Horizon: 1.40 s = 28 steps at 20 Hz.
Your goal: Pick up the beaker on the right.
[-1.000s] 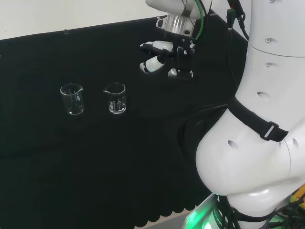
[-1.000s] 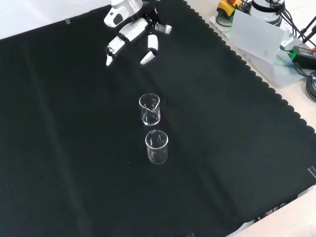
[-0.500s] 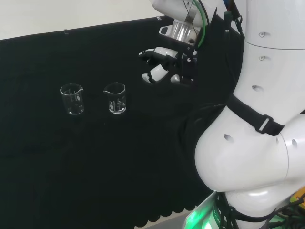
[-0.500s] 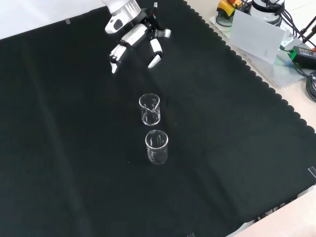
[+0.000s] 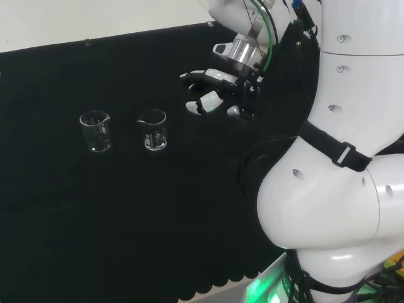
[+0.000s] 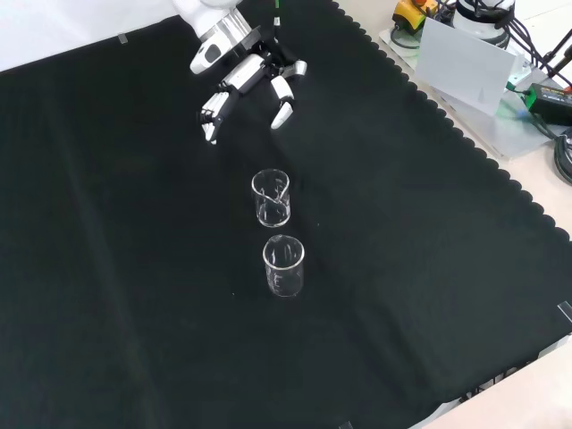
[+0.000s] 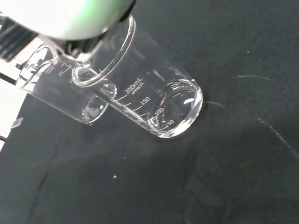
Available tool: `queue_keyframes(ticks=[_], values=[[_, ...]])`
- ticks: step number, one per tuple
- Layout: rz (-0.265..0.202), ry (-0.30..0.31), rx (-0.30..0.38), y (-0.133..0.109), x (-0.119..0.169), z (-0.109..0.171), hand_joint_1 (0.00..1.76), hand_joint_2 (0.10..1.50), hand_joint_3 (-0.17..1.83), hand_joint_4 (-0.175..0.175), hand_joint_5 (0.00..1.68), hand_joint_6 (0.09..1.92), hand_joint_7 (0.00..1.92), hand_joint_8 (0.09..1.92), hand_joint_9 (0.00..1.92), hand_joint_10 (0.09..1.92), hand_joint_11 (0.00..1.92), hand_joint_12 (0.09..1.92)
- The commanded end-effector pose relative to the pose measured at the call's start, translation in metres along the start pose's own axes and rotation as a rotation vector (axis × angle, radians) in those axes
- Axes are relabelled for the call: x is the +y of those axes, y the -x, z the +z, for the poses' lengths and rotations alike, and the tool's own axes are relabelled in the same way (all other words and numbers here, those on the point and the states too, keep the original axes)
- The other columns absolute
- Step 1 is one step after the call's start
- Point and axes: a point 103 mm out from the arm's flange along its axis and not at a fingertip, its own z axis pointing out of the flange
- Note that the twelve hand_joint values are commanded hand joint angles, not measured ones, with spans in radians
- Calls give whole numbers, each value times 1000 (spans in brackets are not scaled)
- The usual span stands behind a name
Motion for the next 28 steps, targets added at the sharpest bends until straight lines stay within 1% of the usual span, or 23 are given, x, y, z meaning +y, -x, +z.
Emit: queue_keyframes(ticks=[1, 4, 5, 9, 14, 16, 17, 19, 24, 28], values=[[-29, 43, 95, -4, 4, 13, 899, 357, 1100, -103, 254, 87, 87, 690, 258, 750, 0, 1156], [-28, 44, 119, 1, 5, 22, 900, 348, 1095, -102, 251, 87, 87, 689, 258, 748, 0, 1157], [-30, 44, 118, 3, 5, 25, 902, 345, 1093, -102, 251, 87, 88, 689, 258, 748, 0, 1158], [-41, 39, 153, 10, 7, 33, 936, 320, 1080, -102, 245, 87, 88, 688, 260, 746, 0, 1164], [-63, 44, 179, 11, 8, 39, 954, 310, 1077, -102, 238, 87, 89, 687, 262, 744, 0, 1176], [-73, 35, 198, 12, 9, 43, 969, 311, 1080, -101, 234, 87, 89, 687, 263, 743, 0, 1181], [-82, 32, 223, 11, 10, 45, 983, 311, 1096, -101, 232, 87, 89, 686, 265, 741, 0, 1185], [-96, 44, 227, 6, 12, 51, 1007, 305, 1134, -101, 221, 87, 87, 684, 264, 737, 0, 1189], [-100, 44, 237, 1, 18, 65, 1011, 299, 1155, -101, 209, 87, 84, 682, 260, 733, 0, 1191], [-99, 51, 247, 2, 17, 69, 998, 292, 1153, -102, 210, 87, 84, 682, 260, 733, 0, 1193]])
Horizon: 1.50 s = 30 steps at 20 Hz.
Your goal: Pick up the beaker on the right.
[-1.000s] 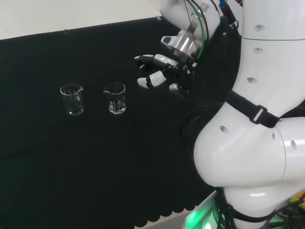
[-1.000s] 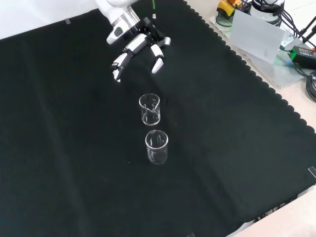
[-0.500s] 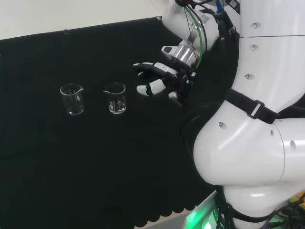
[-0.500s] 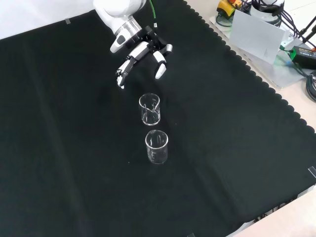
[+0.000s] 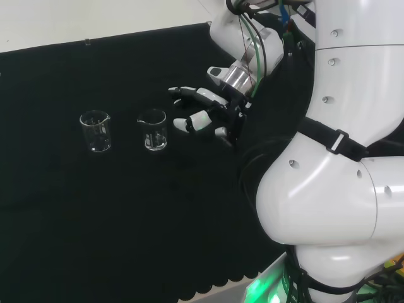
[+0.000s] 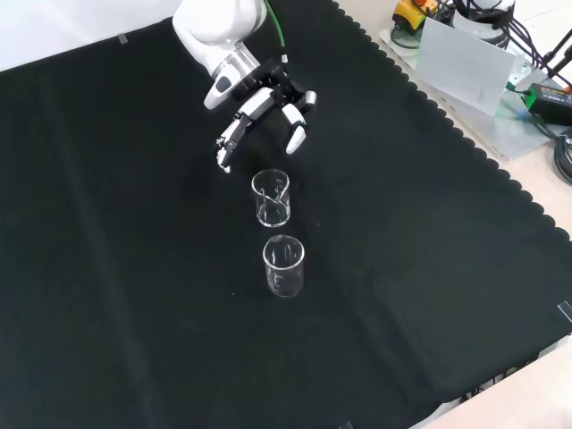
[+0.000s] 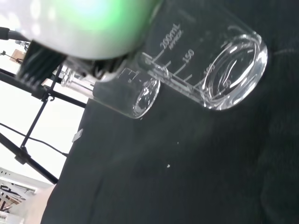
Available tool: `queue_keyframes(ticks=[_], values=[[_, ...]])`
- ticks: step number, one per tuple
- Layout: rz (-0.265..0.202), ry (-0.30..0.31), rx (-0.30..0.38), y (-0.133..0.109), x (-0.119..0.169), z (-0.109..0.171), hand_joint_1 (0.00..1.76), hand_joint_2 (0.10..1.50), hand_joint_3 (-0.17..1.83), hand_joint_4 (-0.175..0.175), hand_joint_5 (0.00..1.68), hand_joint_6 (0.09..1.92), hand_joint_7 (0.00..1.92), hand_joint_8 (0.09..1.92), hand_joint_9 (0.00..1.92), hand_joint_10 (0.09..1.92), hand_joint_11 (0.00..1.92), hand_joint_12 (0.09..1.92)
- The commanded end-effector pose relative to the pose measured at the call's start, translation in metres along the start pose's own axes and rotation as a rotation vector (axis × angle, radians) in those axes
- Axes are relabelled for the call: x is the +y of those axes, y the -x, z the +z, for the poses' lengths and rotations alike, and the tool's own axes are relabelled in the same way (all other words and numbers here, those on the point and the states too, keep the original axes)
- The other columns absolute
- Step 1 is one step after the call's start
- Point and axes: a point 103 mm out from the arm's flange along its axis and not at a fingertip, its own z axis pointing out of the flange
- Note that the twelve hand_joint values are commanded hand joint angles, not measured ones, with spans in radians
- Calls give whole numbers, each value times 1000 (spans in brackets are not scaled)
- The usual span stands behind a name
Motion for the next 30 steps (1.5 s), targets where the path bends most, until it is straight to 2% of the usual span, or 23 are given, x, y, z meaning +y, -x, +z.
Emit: queue_keyframes(ticks=[1, 6, 16, 25, 30], values=[[-4, 6, 10, 3, -1, 6, 997, 292, 1152, -102, 212, 87, 85, 683, 260, 733, 0, 1193], [-5, 15, 33, 6, -3, 11, 994, 291, 1145, -102, 224, 87, 92, 686, 260, 734, 0, 1197], [-23, -17, 53, 3, 6, 28, 993, 287, 1133, -103, 241, 87, 111, 693, 267, 737, 0, 1200], [-31, 1, 98, 4, 11, 35, 986, 287, 1126, -101, 286, 87, 150, 706, 294, 744, 0, 1210], [-36, 9, 107, 5, 12, 34, 941, 291, 1094, -97, 259, 87, 148, 702, 289, 738, 0, 1216]])
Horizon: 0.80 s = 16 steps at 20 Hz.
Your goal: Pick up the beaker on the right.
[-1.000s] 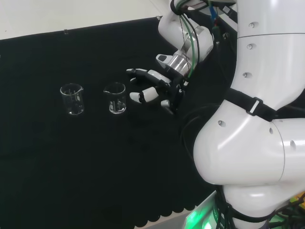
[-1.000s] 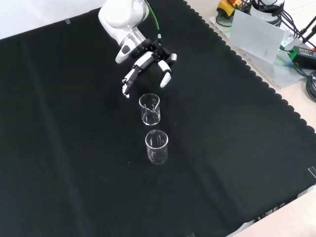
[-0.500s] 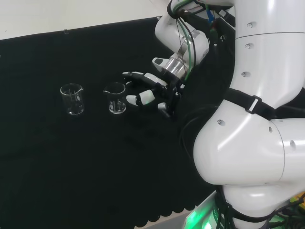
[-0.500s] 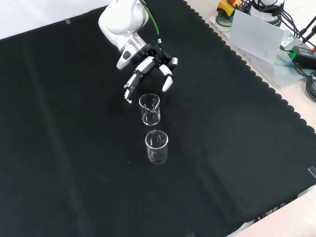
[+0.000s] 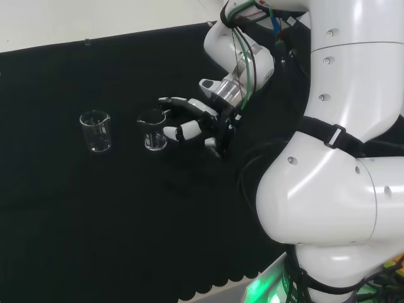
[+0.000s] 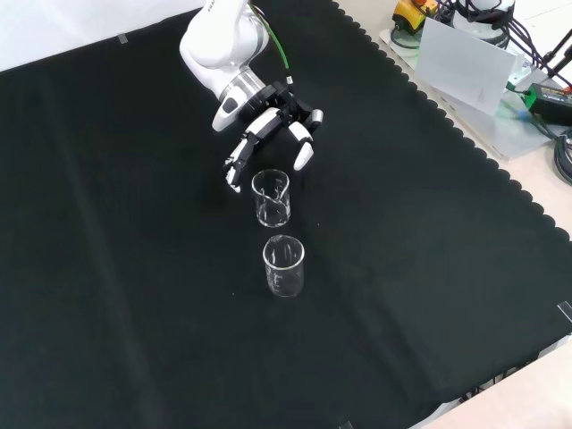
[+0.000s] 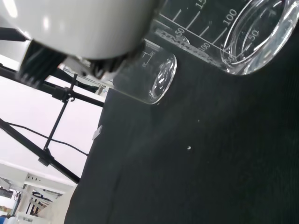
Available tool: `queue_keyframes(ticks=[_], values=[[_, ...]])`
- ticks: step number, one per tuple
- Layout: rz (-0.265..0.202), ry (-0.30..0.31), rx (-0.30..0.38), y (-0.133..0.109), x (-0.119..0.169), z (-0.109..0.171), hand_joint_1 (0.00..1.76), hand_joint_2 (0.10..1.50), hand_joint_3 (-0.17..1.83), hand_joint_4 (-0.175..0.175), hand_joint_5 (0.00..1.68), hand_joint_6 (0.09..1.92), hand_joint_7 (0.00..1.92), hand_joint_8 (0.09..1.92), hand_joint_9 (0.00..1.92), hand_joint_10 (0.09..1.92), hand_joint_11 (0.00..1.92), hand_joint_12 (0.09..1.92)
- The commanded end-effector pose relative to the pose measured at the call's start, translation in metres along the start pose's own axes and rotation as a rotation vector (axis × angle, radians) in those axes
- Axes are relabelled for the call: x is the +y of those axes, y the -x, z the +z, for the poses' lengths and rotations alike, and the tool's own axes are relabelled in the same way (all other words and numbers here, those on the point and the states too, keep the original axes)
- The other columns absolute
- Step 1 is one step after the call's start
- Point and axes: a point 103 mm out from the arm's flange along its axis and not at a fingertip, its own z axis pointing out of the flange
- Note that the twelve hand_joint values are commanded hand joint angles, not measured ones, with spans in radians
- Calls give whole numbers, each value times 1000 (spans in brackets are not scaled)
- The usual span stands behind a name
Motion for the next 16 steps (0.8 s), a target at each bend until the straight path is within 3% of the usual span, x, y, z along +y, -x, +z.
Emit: queue_keyframes(ticks=[1, 4, 16], values=[[-8, 5, 6, 1, -1, -2, 904, 299, 1056, -97, 243, 87, 145, 700, 288, 736, 0, 1217], [-2, 8, -1, 1, 1, -2, 835, 319, 976, -93, 202, 87, 122, 689, 284, 734, 0, 1220], [-2, -10, -20, 0, 7, 8, 947, 321, 998, -96, 285, 87, 135, 690, 281, 732, 0, 1216]])
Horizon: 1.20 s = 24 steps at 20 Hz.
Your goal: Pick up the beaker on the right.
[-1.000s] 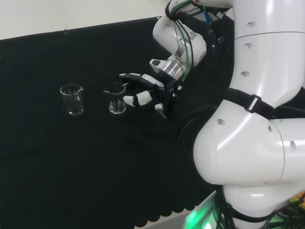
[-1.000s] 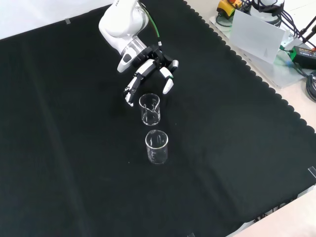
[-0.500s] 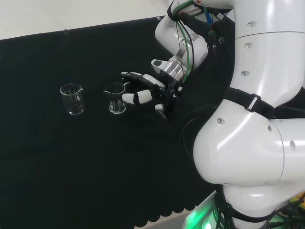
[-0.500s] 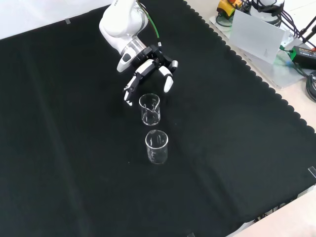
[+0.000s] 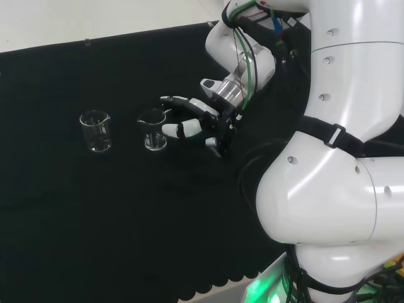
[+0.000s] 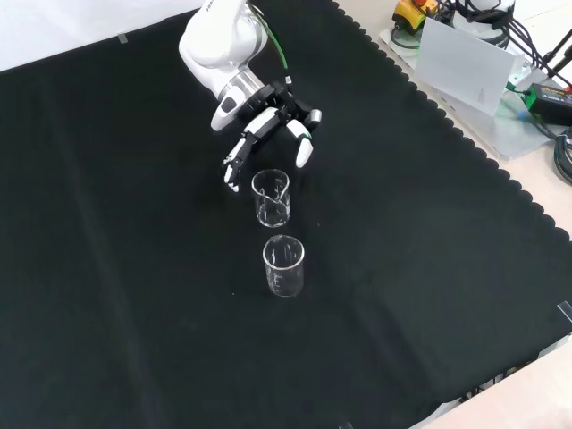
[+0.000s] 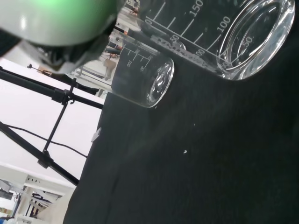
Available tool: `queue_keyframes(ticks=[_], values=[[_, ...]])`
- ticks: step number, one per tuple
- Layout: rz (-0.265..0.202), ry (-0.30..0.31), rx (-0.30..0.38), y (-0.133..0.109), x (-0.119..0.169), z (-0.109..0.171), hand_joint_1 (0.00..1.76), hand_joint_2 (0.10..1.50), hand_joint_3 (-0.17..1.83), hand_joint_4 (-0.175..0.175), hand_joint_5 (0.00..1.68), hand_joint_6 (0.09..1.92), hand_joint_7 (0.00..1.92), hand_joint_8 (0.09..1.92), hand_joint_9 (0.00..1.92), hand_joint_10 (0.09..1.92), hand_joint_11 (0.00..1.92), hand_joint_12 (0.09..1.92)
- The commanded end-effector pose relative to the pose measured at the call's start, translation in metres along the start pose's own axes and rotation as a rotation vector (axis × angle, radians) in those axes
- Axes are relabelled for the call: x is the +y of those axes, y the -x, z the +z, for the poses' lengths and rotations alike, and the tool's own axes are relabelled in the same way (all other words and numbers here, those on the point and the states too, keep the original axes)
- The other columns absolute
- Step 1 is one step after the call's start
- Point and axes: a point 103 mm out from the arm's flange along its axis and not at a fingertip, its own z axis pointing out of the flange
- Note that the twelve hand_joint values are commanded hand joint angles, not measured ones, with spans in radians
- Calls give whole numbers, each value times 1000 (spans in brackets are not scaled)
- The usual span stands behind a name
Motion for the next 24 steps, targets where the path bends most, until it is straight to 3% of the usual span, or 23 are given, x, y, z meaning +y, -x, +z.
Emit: queue_keyframes(ticks=[1, 14, 24], values=[[-2, -12, -15, -3, 7, 11, 959, 320, 1000, -97, 292, 87, 143, 693, 285, 732, 0, 1217], [-6, -30, -33, -7, 16, 19, 1088, 300, 1135, -101, 322, 87, 185, 707, 301, 719, 0, 1229], [-14, -22, -6, -5, 19, 19, 1096, 289, 1163, -101, 316, 87, 181, 708, 291, 718, 0, 1214]])
